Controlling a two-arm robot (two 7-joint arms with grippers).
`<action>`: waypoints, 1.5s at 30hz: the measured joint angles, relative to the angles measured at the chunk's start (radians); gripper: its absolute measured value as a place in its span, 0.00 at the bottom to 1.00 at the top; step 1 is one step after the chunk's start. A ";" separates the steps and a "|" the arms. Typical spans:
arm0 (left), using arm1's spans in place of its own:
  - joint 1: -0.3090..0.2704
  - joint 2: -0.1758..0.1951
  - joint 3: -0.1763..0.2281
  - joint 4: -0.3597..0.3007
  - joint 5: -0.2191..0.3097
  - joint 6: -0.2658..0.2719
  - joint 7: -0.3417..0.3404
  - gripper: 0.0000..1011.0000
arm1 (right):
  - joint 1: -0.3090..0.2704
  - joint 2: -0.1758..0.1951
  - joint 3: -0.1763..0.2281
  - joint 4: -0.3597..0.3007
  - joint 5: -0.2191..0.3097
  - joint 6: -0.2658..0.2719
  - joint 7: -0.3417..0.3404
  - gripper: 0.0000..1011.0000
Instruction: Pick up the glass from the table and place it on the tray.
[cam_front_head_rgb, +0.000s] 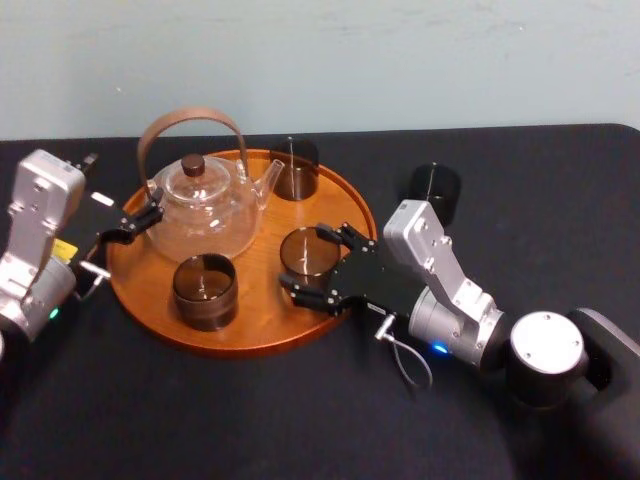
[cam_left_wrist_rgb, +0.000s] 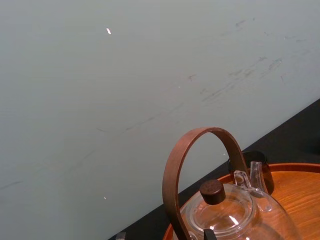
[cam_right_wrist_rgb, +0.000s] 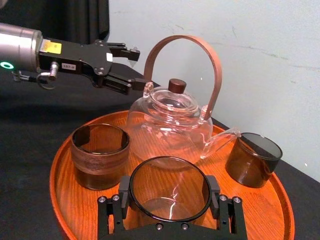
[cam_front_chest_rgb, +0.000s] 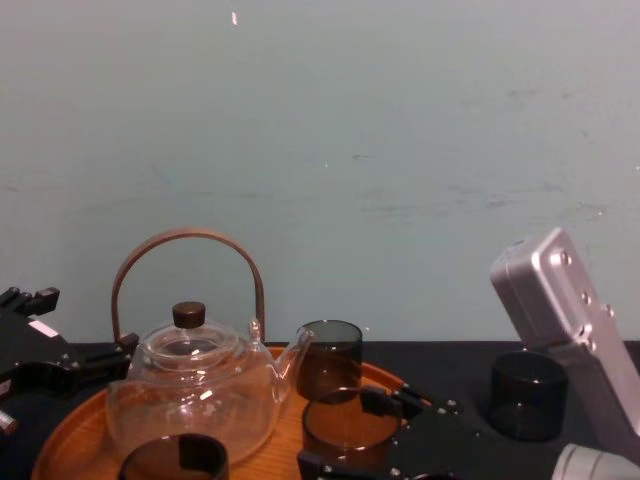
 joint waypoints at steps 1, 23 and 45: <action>0.000 0.000 0.000 0.000 0.000 0.000 0.000 1.00 | 0.000 0.000 0.000 0.000 0.000 0.000 0.000 0.91; 0.000 0.000 0.000 0.000 0.000 0.000 0.000 1.00 | 0.054 -0.053 -0.010 0.111 -0.007 -0.025 0.017 0.91; 0.000 0.000 0.000 0.000 0.000 0.000 0.000 1.00 | 0.067 -0.075 -0.016 0.156 -0.007 -0.037 0.024 0.91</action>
